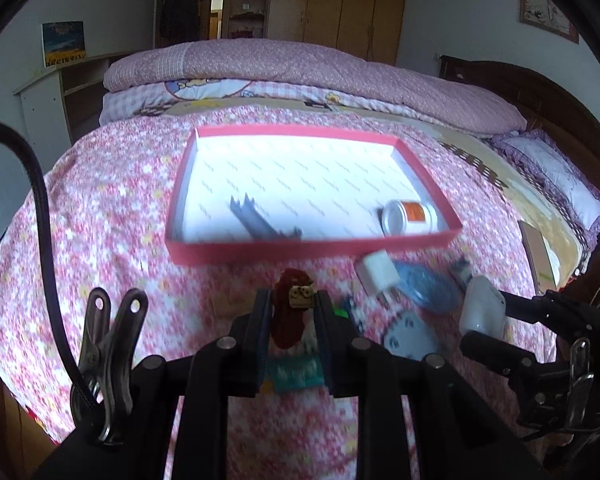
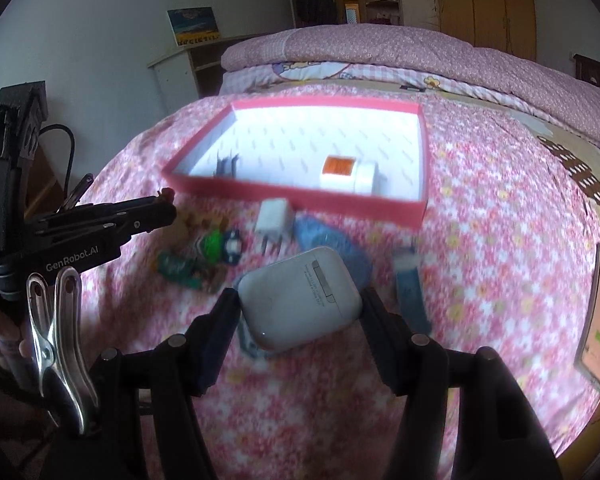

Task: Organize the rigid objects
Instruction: 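Lower the figurine into the box with the left tool while the right tool drops the earbud case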

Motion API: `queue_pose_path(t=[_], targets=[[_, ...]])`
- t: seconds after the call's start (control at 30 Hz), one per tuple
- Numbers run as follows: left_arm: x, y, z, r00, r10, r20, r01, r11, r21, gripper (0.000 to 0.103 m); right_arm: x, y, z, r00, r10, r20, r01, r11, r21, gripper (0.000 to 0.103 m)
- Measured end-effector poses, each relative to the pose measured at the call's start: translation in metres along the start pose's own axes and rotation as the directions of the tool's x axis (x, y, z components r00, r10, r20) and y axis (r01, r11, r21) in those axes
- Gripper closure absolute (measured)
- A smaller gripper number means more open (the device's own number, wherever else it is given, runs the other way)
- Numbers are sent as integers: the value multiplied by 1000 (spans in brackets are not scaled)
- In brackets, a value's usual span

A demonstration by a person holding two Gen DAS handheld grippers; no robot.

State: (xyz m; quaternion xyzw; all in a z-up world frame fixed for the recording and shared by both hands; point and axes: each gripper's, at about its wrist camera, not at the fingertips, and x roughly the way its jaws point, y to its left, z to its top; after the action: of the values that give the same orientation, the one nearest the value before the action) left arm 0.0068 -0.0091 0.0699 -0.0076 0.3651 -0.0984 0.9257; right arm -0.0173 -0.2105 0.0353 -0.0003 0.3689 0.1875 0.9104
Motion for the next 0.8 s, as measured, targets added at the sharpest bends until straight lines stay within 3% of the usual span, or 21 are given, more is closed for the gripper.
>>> queue_pose_path(t=[0.37, 0.8], targets=[[28, 8, 50, 1000, 0, 4, 0, 1000, -31, 81, 10, -11, 41, 999, 3, 37, -5, 999, 39, 41], [71, 6, 80, 999, -4, -36, 3, 999, -33, 81, 41, -29, 90, 999, 9, 39, -13, 996, 92, 41]])
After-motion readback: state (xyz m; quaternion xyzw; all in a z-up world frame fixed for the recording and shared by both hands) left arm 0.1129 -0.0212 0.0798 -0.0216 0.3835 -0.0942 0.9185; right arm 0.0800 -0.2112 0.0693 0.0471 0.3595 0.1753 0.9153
